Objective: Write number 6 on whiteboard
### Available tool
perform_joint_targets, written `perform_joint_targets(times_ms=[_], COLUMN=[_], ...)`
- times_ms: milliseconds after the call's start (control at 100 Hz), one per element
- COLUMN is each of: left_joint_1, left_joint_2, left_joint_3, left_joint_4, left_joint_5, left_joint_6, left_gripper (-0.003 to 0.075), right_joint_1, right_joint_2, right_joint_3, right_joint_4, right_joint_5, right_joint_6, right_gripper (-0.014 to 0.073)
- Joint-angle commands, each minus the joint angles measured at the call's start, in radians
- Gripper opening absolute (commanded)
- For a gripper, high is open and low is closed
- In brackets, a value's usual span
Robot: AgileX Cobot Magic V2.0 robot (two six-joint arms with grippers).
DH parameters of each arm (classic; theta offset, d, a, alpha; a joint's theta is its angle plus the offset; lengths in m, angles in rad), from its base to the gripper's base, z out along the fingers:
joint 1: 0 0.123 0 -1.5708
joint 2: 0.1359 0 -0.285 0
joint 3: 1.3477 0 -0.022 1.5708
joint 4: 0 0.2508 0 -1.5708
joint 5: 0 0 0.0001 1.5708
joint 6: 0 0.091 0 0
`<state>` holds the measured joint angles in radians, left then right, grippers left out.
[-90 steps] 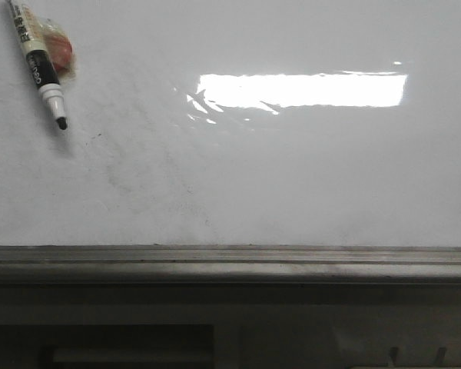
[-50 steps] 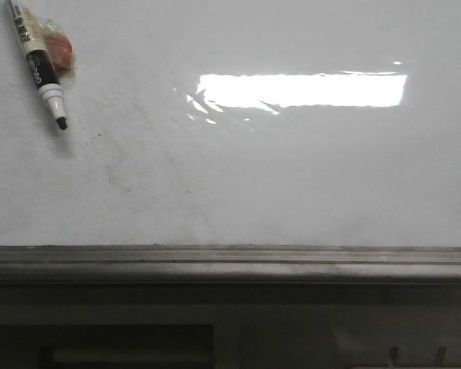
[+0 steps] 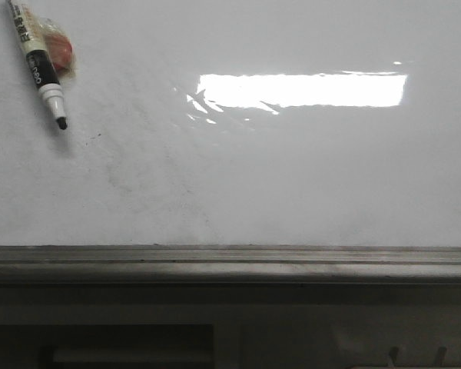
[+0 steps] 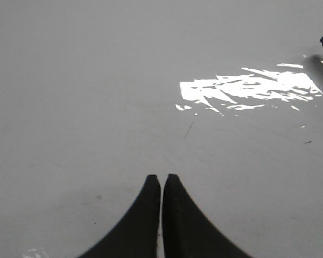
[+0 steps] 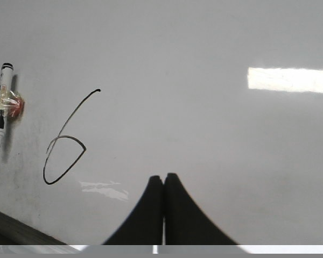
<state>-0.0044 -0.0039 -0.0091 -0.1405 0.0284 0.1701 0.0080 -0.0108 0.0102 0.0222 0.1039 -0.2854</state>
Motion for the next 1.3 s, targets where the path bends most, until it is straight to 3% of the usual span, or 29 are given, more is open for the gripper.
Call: perform_joint_targets(times_ms=[0,150,280,470,600,660,750,850,990,1090,1290], left_joint_1=[-0.001,-0.001,-0.001,-0.001,-0.001,-0.001,-0.001,-0.001,-0.001,-0.005,-0.118], left_joint_2=[-0.031,-0.031,-0.031,-0.031,-0.031,-0.031,-0.027,0.013,0.146,0.252,0.381], left_joint_3=[0.049,0.049,0.049,0.049,0.045,0.035,-0.011,-0.116,-0.326,-0.456,-0.554], left_joint_4=[0.0,-0.004,-0.116,-0.445,-0.68,-0.748,-0.739,-0.655,-0.48,-0.441,-0.487], left_joint_5=[-0.083,-0.083,-0.083,-0.091,-0.093,-0.092,-0.036,0.112,0.345,0.471,0.507], left_joint_6=[-0.005,-0.005,-0.005,-0.005,-0.005,-0.005,-0.005,0.002,0.006,0.055,0.105], left_gripper=[-0.002,-0.002,-0.002,-0.002,-0.002,-0.002,-0.002,-0.002,-0.002,-0.002,-0.0017], right_joint_1=[-0.006,-0.006,-0.006,-0.006,-0.006,-0.006,-0.006,-0.006,-0.006,-0.006,-0.006], right_joint_2=[-0.017,-0.017,-0.017,-0.017,-0.017,-0.017,-0.012,0.029,0.186,0.319,0.464], right_joint_3=[0.023,0.023,0.023,0.023,0.019,0.008,-0.034,-0.115,-0.264,-0.361,-0.484], right_joint_4=[-0.006,0.027,0.172,0.365,0.637,0.66,0.66,0.637,0.577,0.566,0.57], right_joint_5=[-0.076,-0.078,-0.087,-0.112,-0.12,-0.104,-0.036,0.08,0.274,0.356,0.432], right_joint_6=[0.002,0.002,0.002,0.002,0.002,0.002,0.002,0.0,0.0,-0.035,-0.085], right_gripper=[-0.0065,-0.0065,-0.0065,-0.0065,-0.0065,-0.0064,-0.0064,-0.0046,-0.0045,-0.0046,-0.0013])
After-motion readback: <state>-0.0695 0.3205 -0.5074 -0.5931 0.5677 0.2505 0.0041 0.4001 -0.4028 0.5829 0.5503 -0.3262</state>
